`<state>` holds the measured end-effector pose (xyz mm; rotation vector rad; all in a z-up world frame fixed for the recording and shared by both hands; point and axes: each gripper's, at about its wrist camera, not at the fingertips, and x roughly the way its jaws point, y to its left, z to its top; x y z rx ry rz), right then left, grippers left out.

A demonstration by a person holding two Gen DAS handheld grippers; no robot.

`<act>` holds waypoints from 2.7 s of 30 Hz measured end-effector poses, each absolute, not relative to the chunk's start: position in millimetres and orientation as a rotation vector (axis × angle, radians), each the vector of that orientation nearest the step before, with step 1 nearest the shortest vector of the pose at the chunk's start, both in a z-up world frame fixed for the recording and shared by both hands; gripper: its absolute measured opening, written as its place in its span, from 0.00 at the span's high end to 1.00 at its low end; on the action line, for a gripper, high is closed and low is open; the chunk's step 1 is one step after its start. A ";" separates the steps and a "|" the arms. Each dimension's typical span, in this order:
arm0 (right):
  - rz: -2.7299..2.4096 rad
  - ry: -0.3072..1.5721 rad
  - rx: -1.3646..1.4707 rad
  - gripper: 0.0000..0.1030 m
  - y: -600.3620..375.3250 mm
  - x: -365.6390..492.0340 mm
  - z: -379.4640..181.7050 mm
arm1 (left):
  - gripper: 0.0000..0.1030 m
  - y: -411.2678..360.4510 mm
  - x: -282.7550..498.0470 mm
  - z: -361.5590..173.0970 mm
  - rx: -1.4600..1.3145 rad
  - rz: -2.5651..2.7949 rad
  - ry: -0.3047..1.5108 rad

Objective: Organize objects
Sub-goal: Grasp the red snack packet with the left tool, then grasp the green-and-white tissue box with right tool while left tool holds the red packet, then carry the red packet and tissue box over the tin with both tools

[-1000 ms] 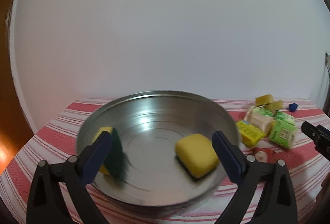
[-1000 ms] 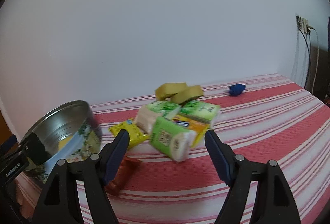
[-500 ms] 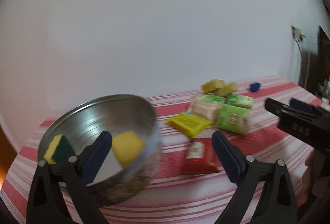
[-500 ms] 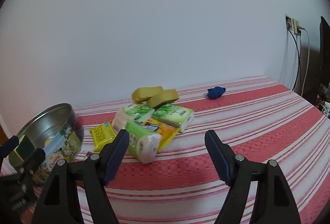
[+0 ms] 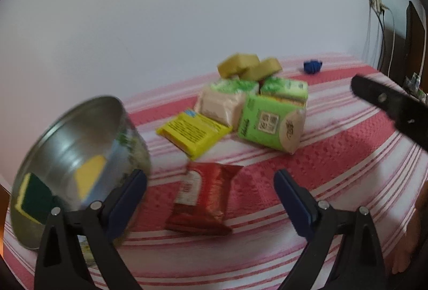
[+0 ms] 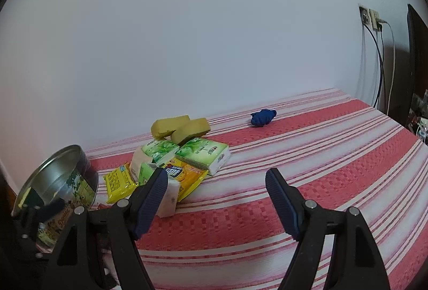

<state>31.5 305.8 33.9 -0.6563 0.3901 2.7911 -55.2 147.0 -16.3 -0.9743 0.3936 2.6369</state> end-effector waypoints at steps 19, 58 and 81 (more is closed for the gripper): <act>2.810 0.418 -0.707 0.25 309.8 25.1 31.7 | 0.49 137.6 -67.3 -34.0 -1.214 2.495 0.210; 2.875 0.401 -1.092 0.25 263.7 -63.6 -1.9 | 0.63 58.2 -58.3 36.2 -0.886 2.673 0.074; 2.940 0.315 -0.899 0.73 225.9 -18.3 23.5 | 0.63 25.7 -63.6 38.2 -0.866 2.775 0.073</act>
